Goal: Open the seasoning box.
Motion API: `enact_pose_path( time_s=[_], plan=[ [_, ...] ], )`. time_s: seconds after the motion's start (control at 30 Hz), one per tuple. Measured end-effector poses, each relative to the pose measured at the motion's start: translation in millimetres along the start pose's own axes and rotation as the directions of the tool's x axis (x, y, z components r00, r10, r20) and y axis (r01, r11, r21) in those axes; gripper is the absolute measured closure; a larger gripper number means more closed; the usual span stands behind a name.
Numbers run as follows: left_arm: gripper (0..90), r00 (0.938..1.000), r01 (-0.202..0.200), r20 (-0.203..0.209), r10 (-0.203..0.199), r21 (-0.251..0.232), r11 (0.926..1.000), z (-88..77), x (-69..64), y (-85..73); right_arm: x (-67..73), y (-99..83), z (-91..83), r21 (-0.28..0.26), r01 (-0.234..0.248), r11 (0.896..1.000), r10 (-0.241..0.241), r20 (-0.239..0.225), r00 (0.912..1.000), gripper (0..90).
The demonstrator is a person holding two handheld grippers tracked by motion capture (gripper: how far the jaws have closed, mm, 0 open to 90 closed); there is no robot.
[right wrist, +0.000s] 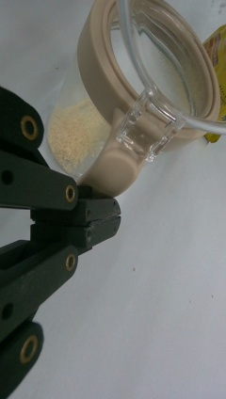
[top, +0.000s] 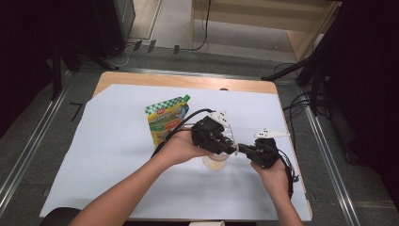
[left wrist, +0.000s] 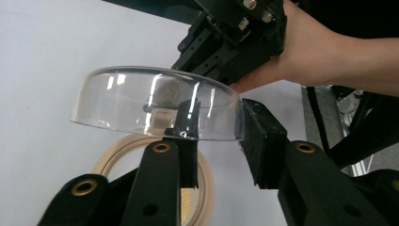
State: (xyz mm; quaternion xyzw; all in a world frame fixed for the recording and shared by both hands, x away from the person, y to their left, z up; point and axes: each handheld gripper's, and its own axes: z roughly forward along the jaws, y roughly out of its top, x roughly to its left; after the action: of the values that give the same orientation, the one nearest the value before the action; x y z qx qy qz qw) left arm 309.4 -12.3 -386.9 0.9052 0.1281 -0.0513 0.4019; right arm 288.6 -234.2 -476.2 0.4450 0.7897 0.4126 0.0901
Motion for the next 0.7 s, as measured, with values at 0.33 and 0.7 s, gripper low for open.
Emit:
enact_pose_path(
  time_s=[0.33, 0.7],
  plan=[
    [83.4, 0.9992, -0.039, 0.008, 0.04, -0.02, 0.999, 4.0, -5.1, 13.1, 1.0, -0.9, 1.0, 0.006, 0.004, 1.0, -0.004, 0.001, 1.0, 90.0],
    [86.2, 0.9984, -0.036, 0.042, 0.037, -0.022, 0.9991, 15.5, -3.2, 22.9, 1.2, -1.4, 0.9, 0.005, -0.004, 1.0, 0.004, 0.001, 1.0, 90.0]
  ],
)
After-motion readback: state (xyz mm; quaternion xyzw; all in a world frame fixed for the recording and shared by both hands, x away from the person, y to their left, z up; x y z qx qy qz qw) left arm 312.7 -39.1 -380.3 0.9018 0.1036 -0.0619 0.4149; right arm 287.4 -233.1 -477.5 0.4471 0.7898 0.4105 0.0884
